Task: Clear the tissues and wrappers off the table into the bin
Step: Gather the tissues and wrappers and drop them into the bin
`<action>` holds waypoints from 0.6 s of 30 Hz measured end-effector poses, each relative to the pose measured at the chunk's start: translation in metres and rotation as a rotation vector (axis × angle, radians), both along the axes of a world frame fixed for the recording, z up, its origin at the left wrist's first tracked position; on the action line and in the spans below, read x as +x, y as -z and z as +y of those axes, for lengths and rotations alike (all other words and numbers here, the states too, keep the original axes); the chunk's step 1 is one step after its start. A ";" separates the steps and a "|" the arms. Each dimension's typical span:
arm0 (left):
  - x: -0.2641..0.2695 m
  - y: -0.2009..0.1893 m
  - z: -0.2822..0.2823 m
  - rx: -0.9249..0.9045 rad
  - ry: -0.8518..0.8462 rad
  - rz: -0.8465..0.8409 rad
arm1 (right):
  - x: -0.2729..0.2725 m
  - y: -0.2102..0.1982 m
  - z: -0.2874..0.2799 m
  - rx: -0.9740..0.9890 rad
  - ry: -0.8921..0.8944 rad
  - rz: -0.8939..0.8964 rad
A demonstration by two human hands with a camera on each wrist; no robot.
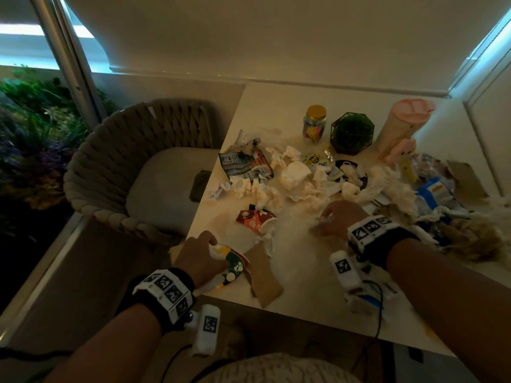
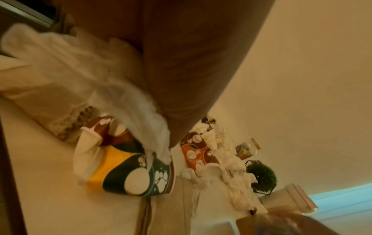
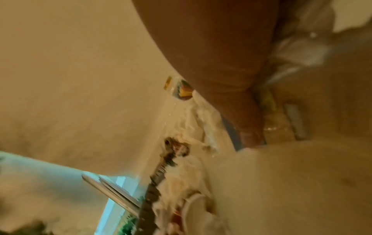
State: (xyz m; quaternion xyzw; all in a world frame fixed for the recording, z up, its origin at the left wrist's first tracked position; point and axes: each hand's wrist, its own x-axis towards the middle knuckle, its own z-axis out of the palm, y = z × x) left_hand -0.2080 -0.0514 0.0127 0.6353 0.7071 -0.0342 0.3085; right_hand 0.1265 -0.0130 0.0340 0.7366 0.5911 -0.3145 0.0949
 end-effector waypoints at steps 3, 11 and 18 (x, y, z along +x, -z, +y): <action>0.009 0.000 0.001 -0.014 0.023 -0.002 | 0.006 -0.026 0.008 0.010 -0.006 0.085; 0.021 -0.004 0.007 -0.021 0.056 0.038 | 0.012 -0.051 0.002 0.094 -0.090 0.225; 0.015 -0.011 0.016 -0.097 0.121 -0.010 | -0.016 -0.047 -0.005 0.076 -0.082 0.367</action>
